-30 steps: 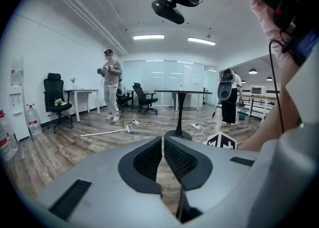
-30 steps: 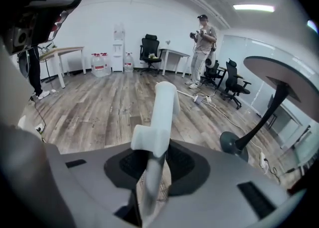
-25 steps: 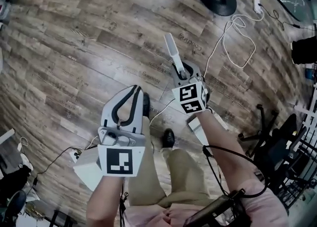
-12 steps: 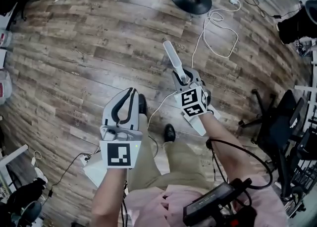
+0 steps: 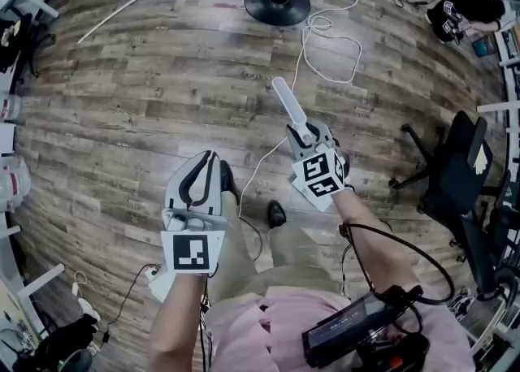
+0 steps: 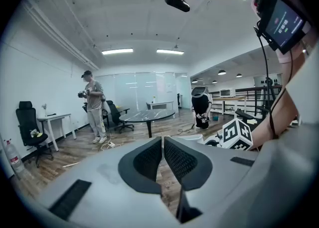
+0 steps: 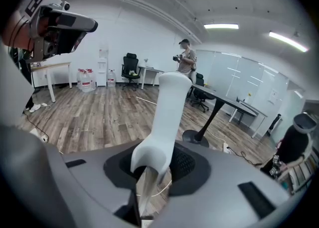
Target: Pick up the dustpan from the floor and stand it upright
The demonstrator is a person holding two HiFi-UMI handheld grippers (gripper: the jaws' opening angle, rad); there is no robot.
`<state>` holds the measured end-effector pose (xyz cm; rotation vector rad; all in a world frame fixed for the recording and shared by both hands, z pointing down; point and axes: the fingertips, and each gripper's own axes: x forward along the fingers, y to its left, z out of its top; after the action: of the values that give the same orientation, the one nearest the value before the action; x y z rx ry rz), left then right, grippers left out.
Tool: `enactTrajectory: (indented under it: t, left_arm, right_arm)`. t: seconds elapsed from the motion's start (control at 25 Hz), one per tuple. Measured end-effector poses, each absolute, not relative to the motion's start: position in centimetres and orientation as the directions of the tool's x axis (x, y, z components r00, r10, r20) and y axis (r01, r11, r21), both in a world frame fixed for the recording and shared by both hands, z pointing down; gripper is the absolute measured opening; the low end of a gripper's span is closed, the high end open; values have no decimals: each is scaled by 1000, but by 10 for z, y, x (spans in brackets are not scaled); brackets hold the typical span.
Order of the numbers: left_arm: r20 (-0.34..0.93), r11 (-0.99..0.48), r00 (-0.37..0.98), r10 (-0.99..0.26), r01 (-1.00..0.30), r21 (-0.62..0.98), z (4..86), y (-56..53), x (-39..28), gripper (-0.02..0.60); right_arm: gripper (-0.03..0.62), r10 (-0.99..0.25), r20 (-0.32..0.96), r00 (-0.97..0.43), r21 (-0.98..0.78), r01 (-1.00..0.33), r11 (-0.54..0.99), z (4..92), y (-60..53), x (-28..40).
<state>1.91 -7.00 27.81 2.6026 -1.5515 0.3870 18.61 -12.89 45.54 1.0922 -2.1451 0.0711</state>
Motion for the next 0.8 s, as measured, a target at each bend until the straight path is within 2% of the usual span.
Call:
enactTrajectory:
  t: [0.44, 0.8]
  left_arm:
    - [254, -586, 549, -796, -804, -99, 242, -21, 101, 23]
    - [240, -619, 580, -779, -771, -146, 210, 11, 139, 23]
  right_arm:
    - [117, -749, 595, -290, 261, -812, 522, 416, -55, 304]
    - [143, -730, 630, -267, 223, -838, 498, 421, 3, 334]
